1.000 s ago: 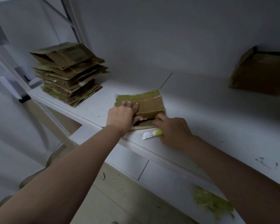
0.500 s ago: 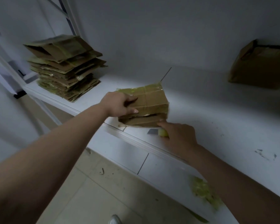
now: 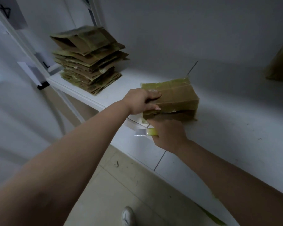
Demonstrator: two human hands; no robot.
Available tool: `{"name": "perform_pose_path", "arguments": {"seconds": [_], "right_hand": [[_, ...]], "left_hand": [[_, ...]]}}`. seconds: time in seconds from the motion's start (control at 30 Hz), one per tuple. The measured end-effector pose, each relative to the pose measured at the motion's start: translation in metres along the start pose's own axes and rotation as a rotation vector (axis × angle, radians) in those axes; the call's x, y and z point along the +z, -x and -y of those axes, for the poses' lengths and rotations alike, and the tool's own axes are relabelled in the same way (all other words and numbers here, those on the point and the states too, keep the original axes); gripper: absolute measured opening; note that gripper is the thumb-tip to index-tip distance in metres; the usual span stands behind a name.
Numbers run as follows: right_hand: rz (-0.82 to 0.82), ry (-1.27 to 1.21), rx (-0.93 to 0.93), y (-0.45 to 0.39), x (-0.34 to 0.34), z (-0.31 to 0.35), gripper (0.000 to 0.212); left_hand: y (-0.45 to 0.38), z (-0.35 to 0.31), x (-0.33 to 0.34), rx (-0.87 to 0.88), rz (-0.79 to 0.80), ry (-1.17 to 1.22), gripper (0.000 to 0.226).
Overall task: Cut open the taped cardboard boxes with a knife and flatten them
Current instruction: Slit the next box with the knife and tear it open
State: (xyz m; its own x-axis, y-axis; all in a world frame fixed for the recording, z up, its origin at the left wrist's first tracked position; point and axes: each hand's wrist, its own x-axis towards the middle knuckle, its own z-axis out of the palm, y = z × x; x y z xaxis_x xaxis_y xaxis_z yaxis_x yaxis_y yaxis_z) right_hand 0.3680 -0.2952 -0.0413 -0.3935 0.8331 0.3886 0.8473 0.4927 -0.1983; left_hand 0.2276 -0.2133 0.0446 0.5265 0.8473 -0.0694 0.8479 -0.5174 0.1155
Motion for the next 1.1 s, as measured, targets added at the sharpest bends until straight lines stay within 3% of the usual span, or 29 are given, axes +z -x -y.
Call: {"name": "perform_pose_path", "arguments": {"seconds": [0.1, 0.23, 0.3, 0.37, 0.43, 0.5, 0.6, 0.7, 0.8, 0.87, 0.97, 1.1], "right_hand": [[0.149, -0.001, -0.078, 0.019, 0.004, -0.003, 0.05], [0.248, -0.008, -0.001, 0.015, -0.002, -0.004, 0.051], [0.104, -0.047, -0.046, 0.015, -0.007, -0.006, 0.038], [-0.194, -0.065, -0.104, 0.015, -0.014, -0.015, 0.022], [-0.391, -0.004, -0.088, 0.014, -0.027, -0.028, 0.022], [-0.457, 0.098, -0.032, 0.013, -0.037, -0.046, 0.031], [-0.255, 0.251, 0.167, 0.013, -0.039, -0.073, 0.07], [0.0, 0.312, 0.333, 0.017, -0.035, -0.093, 0.083], [-0.064, 0.298, 0.289, 0.014, -0.031, -0.103, 0.081], [-0.178, 0.275, 0.203, 0.008, -0.033, -0.105, 0.067], [-0.213, 0.417, 0.101, 0.001, -0.039, -0.103, 0.055], [-0.103, 0.448, 0.011, 0.001, -0.049, -0.105, 0.077]], "left_hand": [[0.0, 0.0, 0.0, 0.024, 0.007, -0.028, 0.06], [0.0, 0.003, 0.003, 0.035, -0.003, -0.051, 0.061], [0.003, 0.002, 0.006, 0.044, -0.032, -0.077, 0.061], [0.006, 0.0, 0.011, 0.042, -0.059, -0.122, 0.065], [0.011, -0.003, 0.017, 0.017, -0.085, -0.185, 0.077], [0.015, -0.008, 0.023, -0.013, -0.108, -0.232, 0.09], [0.016, -0.014, 0.031, -0.06, -0.135, -0.258, 0.096], [0.016, -0.018, 0.03, -0.075, -0.157, -0.273, 0.089], [0.018, -0.021, 0.024, -0.051, -0.134, -0.28, 0.082], [0.019, -0.02, 0.021, -0.024, -0.125, -0.29, 0.077], [0.018, -0.016, 0.017, 0.006, -0.093, -0.305, 0.075], [0.014, -0.023, 0.011, 0.016, 0.0, -0.386, 0.083]]}}
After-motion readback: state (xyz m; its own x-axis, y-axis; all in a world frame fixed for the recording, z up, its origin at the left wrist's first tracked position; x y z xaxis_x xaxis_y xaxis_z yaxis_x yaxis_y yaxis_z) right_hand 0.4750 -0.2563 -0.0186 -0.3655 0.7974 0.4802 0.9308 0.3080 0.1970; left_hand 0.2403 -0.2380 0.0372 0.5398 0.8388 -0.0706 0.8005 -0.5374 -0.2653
